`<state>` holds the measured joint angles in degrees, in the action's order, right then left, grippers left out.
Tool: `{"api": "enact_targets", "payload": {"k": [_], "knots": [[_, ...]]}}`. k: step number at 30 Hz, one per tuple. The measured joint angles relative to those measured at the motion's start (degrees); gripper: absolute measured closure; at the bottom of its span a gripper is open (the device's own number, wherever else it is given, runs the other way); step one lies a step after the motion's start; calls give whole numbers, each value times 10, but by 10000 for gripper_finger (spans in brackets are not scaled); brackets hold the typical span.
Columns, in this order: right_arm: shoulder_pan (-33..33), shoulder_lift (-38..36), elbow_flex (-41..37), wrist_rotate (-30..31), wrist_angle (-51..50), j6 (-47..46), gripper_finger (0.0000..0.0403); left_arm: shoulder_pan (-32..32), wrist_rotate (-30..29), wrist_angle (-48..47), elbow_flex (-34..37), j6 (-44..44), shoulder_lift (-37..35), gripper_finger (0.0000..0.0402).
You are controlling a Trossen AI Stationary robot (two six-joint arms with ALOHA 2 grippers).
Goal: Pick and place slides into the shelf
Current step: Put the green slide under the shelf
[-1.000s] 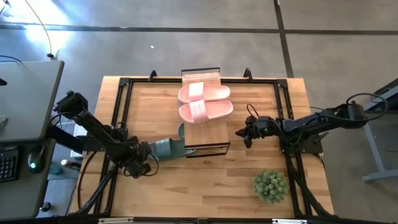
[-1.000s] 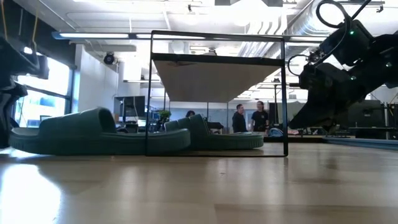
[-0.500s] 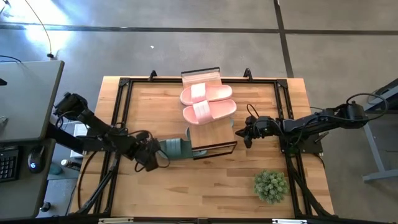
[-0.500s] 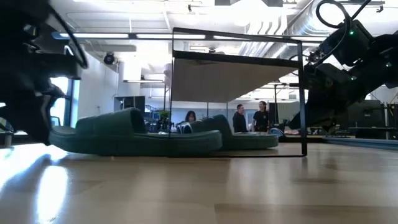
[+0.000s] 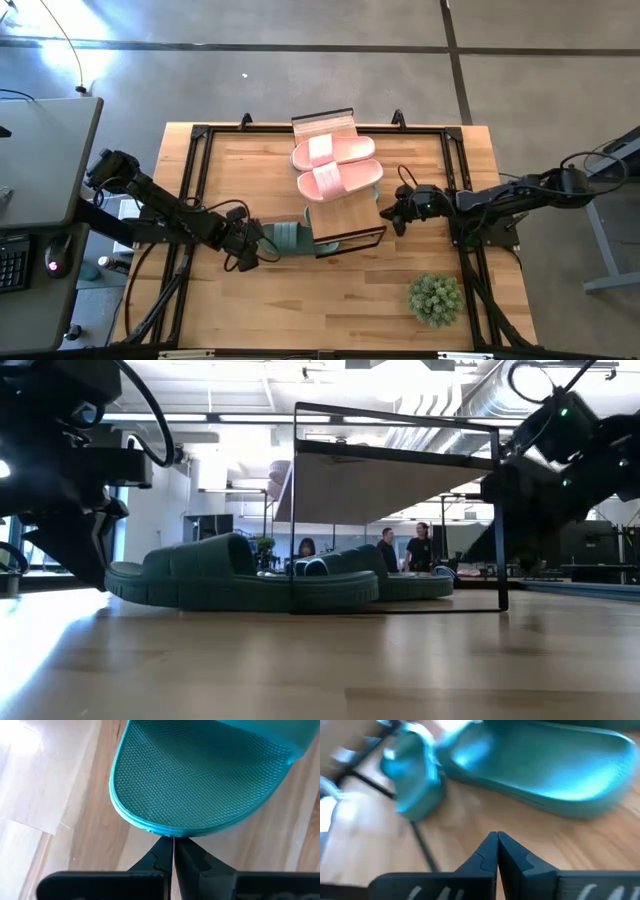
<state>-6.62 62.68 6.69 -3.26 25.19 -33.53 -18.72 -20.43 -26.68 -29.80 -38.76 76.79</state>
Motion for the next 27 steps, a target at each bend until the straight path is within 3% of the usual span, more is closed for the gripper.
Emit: {"api": "enact_targets", "payload": {"k": [11,14,18,27], "knots": [[96,-187,0,0,-203,-26,403,0,18,2,0,-4,0,397],[131,-217,9,43,-238,-48,403,0,18,3,0,-4,0,397],[158,-212,28,72,-257,-53,403,0,18,13,0,-4,0,397],[193,-158,66,75,-245,-48,403,0,19,45,0,13,0,397]]}}
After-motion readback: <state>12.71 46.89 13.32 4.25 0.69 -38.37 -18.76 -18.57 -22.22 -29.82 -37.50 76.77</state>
